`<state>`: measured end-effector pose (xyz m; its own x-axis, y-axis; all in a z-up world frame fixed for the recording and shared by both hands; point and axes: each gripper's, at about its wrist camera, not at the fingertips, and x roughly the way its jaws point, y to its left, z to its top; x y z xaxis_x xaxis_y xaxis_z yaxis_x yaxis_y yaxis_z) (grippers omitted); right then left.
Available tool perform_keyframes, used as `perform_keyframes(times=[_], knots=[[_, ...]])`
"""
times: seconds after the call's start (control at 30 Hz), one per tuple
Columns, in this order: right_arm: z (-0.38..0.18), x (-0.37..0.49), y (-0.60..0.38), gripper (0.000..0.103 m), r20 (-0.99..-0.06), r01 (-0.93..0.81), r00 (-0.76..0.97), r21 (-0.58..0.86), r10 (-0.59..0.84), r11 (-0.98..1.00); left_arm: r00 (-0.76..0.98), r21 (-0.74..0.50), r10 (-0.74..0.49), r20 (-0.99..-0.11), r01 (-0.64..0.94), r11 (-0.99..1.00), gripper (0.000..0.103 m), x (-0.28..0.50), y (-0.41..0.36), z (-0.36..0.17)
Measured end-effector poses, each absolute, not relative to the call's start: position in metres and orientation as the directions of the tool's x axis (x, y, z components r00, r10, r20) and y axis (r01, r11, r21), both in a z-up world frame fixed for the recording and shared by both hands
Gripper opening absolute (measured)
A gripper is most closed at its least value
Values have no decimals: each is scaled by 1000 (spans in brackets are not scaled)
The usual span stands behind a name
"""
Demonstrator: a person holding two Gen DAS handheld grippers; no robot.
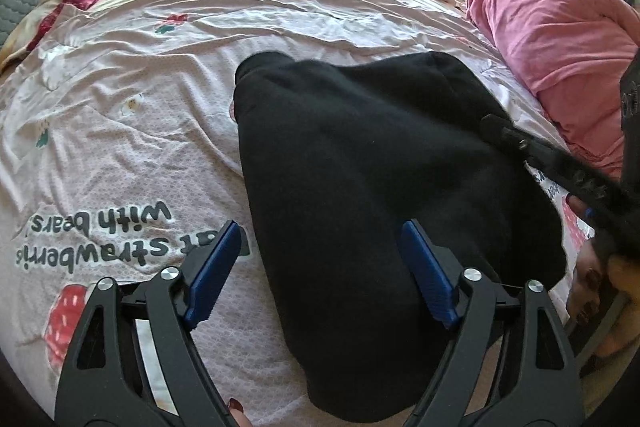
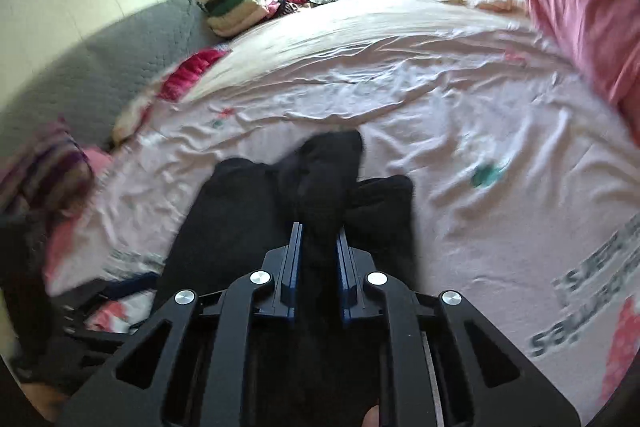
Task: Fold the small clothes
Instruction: 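Lower the folded side onto the shirt and open both tools, then withdraw both open tools from the folded shirt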
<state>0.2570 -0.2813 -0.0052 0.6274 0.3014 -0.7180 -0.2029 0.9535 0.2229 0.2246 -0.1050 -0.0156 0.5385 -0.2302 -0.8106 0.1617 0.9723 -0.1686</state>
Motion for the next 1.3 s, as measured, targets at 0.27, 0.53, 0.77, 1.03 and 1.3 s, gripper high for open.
perform_keyframes(times=[0.27, 0.53, 0.77, 1.03, 1.3], knots=[[-37, 252, -295, 37, -751, -92, 617, 226, 234, 970, 525, -173, -234, -818, 164, 971, 76, 220, -106, -21], [-29, 224, -303, 60, -748, -40, 642, 187, 168, 982, 532, -176, -236, -813, 162, 971, 76, 212, -102, -18], [-8, 194, -311, 67, -724, -8, 677, 169, 129, 986, 549, -180, -238, -801, 157, 971, 76, 199, -99, -11], [34, 142, -319, 94, -623, -50, 764, 203, 169, 978, 586, -182, -253, -770, 178, 967, 83, 169, -94, 8], [52, 85, -310, 98, -551, -93, 813, 200, 190, 975, 628, -190, -270, -730, 193, 963, 93, 131, -81, 23]])
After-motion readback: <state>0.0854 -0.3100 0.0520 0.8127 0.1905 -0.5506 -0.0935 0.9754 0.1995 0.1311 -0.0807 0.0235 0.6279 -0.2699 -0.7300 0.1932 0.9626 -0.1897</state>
